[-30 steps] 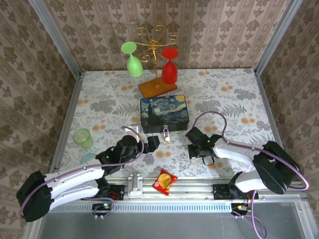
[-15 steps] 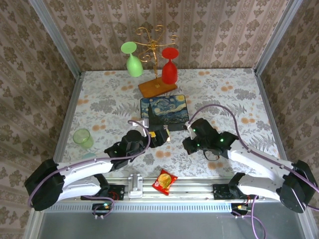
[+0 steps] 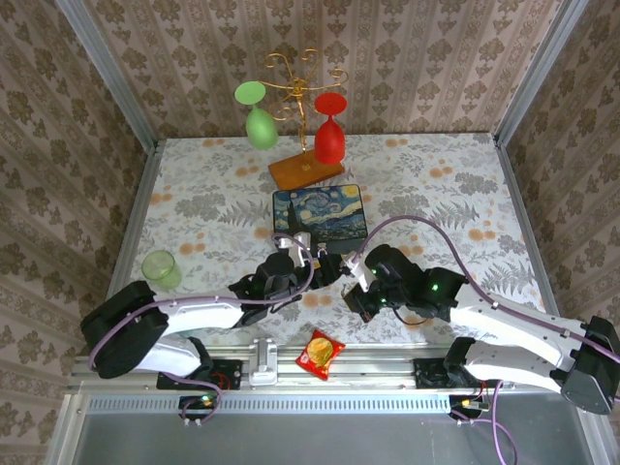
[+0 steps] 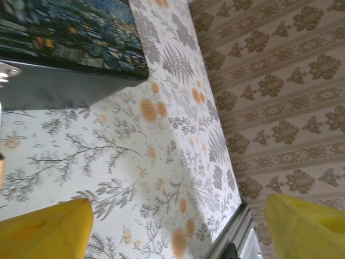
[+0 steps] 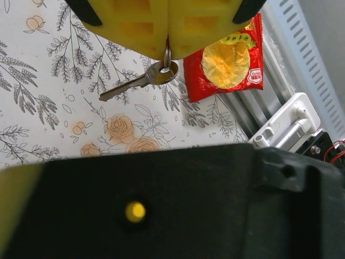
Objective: Unlock the padlock with the key
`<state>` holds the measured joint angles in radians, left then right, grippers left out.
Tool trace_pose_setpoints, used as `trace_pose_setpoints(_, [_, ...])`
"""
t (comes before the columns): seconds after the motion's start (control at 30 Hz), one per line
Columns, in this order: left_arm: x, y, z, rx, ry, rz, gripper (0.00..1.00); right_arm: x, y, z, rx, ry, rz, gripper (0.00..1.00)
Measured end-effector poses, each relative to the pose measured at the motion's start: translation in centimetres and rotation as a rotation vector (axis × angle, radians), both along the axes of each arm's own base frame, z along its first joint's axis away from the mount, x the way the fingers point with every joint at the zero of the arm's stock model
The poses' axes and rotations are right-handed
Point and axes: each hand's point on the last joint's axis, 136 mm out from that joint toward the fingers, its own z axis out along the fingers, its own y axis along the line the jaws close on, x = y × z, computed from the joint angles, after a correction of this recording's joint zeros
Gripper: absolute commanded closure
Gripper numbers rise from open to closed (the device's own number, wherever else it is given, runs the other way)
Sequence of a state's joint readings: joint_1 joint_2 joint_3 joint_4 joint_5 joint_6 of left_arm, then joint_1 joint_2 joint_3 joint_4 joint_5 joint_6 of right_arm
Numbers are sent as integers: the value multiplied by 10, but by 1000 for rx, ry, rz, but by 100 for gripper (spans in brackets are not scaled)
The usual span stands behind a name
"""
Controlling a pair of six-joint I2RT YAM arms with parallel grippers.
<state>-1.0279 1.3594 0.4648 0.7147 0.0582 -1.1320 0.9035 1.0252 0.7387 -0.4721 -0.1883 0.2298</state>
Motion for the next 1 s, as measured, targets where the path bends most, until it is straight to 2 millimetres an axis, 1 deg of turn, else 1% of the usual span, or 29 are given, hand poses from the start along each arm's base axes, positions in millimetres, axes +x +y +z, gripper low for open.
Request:
trace_pose_setpoints(0.13, [-3, -9, 3, -53, 15, -26, 39, -3, 1, 4, 5, -21, 25, 100])
trace_pose_setpoints(0.3, [-22, -24, -4, -69, 54, -97, 53, -1, 0, 6, -1, -59, 35, 100])
trace_pose_setpoints(0.37, [-30, -28, -7, -70, 69, -120, 63, 1, -1, 6, -10, -69, 29, 100])
trace_pose_setpoints(0.53, [-34, -30, -4, -91, 69, -129, 75, 6, -5, 0, -46, -81, 5, 100])
trace_pose_setpoints(0.67, [-37, -29, -7, -85, 77, -133, 92, 11, -7, -2, -64, -92, -13, 100])
trace_pose_setpoints(0.77, [-39, -27, -3, -87, 72, -136, 96, 12, -8, -4, -74, -98, -20, 100])
trace_pose_setpoints(0.87, [-40, -21, 0, -80, 61, -131, 100, 13, -4, -1, -66, -111, -17, 100])
trace_pose_setpoints(1.0, [-39, -12, 10, -64, 29, -106, 100, 15, 2, 4, -39, -130, -15, 100])
